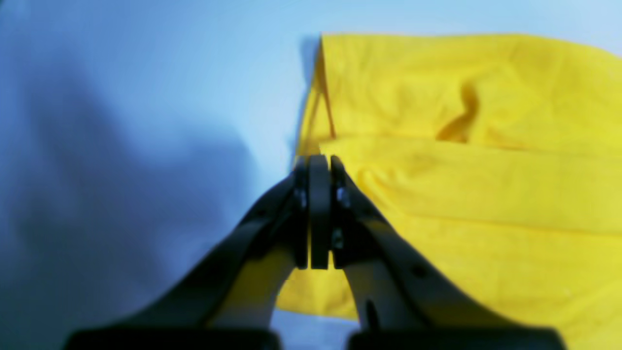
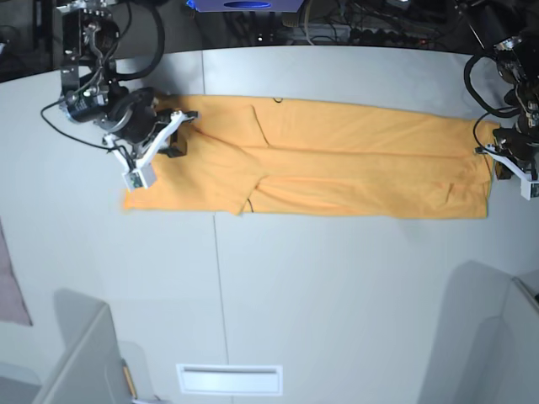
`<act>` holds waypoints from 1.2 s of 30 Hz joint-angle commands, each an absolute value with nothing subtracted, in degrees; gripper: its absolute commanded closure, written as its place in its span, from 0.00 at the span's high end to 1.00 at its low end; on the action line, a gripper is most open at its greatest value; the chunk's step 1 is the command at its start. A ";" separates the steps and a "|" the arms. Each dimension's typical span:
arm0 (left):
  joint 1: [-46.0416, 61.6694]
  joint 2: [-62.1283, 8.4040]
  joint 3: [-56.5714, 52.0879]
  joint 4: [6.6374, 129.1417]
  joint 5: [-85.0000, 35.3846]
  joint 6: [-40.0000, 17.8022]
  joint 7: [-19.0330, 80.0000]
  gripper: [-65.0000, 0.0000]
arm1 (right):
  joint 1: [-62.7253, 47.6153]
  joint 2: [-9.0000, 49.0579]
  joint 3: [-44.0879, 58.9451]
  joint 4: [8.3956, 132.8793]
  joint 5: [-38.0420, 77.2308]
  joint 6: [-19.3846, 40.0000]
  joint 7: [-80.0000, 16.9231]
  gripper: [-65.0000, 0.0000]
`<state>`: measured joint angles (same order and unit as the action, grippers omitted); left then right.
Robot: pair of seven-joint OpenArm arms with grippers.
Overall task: Fold the T-shirt properly
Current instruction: 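Pull the strip ends apart to straighten the shirt with both grippers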
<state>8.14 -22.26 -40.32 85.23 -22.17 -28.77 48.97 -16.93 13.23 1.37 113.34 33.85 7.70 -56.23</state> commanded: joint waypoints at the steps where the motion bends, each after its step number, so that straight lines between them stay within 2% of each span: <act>1: 7.52 -24.13 -41.80 85.58 -24.31 -28.88 47.78 0.18 | -16.40 13.76 1.45 114.33 34.24 7.78 -54.90 0.00; 3: 7.16 -24.13 -43.47 84.62 -26.33 -28.88 47.78 0.53 | -17.10 12.97 1.36 114.33 34.24 7.78 -54.90 0.00; 5: 6.90 -24.13 -44.35 83.47 -27.30 -28.88 47.78 0.83 | -17.19 12.44 1.36 114.33 34.24 7.78 -54.90 0.00; 6: 6.55 -24.13 -44.18 83.03 -27.30 -28.88 47.69 0.94 | -17.45 12.44 1.36 114.33 34.24 7.78 -54.90 0.00; 7: 5.85 -24.22 -43.91 82.86 -26.86 -28.88 47.69 1.00 | -17.63 12.44 1.36 114.33 34.24 7.78 -54.90 0.00; 10: 4.09 -24.22 -43.82 80.31 -26.77 -29.85 47.69 1.00 | -17.80 12.35 1.45 114.33 34.24 7.78 -54.90 0.00; 17: -0.57 -26.15 -43.82 68.62 -26.59 -36.88 47.69 1.00 | -17.80 12.35 1.54 114.33 34.24 7.78 -54.90 0.00; 21: -0.40 -26.24 -41.19 66.95 -26.59 -36.70 43.74 0.91 | -17.80 12.26 1.27 114.33 34.24 7.78 -54.90 0.00; 25: -0.40 -27.47 -33.98 62.99 -26.68 -36.53 40.31 0.91 | -17.80 10.86 1.54 114.33 34.15 7.78 -54.90 0.00; 32: -0.75 -27.56 -34.51 58.77 -26.77 -36.62 40.13 0.91 | -17.80 10.77 1.54 114.33 34.24 7.78 -54.90 0.00; 34: -0.75 -27.56 -34.42 58.77 -26.77 -36.88 40.13 0.84 | -17.80 10.77 1.63 114.33 34.24 7.78 -54.90 0.00; 36: -0.75 -27.56 -34.33 58.68 -26.77 -36.88 40.22 0.66 | -17.80 10.77 1.63 114.33 34.24 7.78 -54.90 0.00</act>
<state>-0.67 -26.85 -34.41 58.48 -27.29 -36.53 38.35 -18.13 10.39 1.39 113.34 33.61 7.70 -55.77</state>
